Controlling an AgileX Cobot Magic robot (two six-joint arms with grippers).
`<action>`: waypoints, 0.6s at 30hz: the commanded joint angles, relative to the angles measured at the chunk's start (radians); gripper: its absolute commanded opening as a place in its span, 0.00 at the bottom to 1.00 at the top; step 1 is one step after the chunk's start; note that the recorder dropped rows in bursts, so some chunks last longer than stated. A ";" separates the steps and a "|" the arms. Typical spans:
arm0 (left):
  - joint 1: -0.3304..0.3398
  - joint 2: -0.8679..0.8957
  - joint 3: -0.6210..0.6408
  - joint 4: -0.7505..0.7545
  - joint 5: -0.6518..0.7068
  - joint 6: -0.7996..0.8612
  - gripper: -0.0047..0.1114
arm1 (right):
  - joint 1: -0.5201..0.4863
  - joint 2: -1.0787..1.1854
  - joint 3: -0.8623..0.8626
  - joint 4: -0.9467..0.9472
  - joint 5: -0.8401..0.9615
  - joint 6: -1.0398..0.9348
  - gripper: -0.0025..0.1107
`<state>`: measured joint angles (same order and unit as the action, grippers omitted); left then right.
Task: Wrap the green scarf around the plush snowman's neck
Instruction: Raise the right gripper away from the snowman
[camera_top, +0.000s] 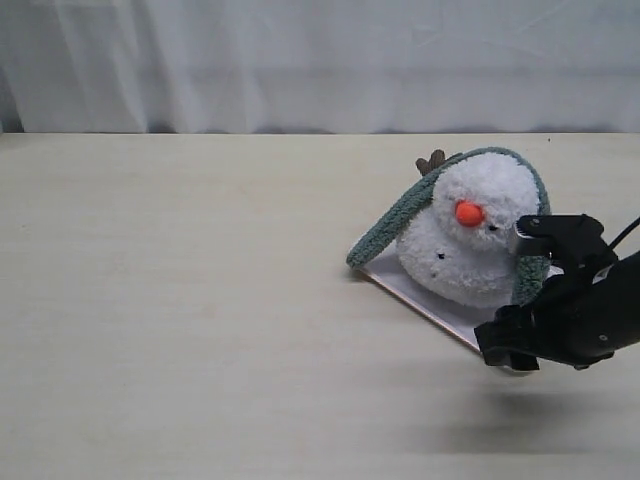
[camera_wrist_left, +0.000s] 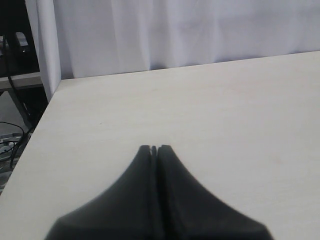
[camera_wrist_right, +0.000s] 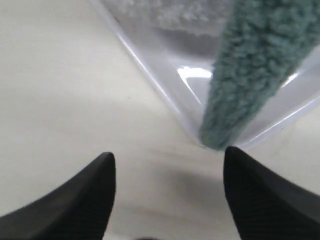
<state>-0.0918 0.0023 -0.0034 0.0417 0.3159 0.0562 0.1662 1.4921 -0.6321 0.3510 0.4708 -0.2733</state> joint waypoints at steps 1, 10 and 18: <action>-0.003 -0.002 0.003 -0.003 -0.007 0.002 0.04 | -0.001 -0.066 -0.085 0.002 0.209 -0.011 0.60; -0.003 -0.002 0.003 -0.003 -0.007 0.002 0.04 | -0.001 -0.256 -0.205 -0.111 0.315 0.077 0.52; -0.003 -0.002 0.003 -0.003 -0.007 0.002 0.04 | -0.014 -0.384 -0.225 -0.450 0.036 0.326 0.06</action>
<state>-0.0918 0.0023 -0.0034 0.0417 0.3159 0.0562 0.1662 1.1221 -0.8509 -0.0061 0.5892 0.0000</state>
